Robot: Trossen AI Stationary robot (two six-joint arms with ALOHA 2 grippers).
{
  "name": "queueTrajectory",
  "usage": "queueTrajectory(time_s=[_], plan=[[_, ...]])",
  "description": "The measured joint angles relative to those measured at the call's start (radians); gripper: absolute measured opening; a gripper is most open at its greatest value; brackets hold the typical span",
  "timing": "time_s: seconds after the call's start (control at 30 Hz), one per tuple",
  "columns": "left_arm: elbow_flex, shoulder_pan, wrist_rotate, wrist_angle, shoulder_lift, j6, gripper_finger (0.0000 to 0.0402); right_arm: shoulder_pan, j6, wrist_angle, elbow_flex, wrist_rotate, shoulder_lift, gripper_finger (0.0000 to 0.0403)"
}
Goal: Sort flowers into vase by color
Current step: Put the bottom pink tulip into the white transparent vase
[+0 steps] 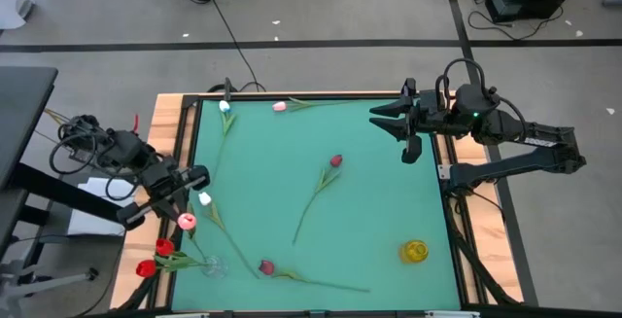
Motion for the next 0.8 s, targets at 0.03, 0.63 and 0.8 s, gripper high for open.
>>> queueTrajectory(time_s=[0.03, 0.63, 0.8], plan=[[0.0, 0.0, 0.001, -0.006, 0.0, 0.001, 0.0009, 0.0, 0.0, 0.0, 0.0, 0.0, 0.0, 0.0112], [-0.182, -0.055, 0.024, 0.054, -0.048, 0.059, 0.0093, 0.0, 0.0, 0.0, 0.0, 0.0, 0.0, 0.0112], [-0.182, -0.099, 0.075, 0.024, -0.049, 0.144, 0.019, 0.0, 0.0, 0.0, 0.0, 0.0, 0.0, 0.0112]])
